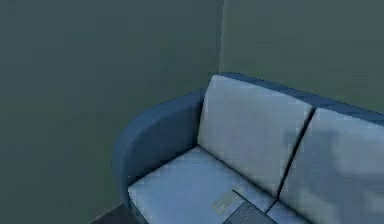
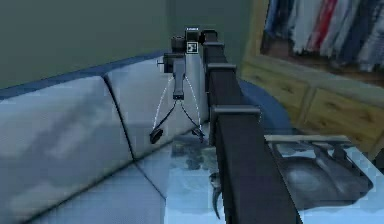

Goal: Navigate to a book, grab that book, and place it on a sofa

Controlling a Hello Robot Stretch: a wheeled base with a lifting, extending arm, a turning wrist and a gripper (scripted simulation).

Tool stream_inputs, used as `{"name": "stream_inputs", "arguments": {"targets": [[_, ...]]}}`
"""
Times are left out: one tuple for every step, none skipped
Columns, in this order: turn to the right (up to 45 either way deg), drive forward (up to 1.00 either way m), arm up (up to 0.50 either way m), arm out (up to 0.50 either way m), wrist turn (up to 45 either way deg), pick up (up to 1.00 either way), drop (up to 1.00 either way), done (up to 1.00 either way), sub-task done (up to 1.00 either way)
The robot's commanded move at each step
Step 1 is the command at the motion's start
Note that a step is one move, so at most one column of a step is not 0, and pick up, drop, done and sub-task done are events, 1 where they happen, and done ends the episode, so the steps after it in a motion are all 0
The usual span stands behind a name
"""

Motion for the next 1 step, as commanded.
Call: {"name": "stream_inputs", "arguments": {"targets": [[-45.0,0.0,0.0,0.0,0.0,0.0,0.0,0.0,0.0]]}}
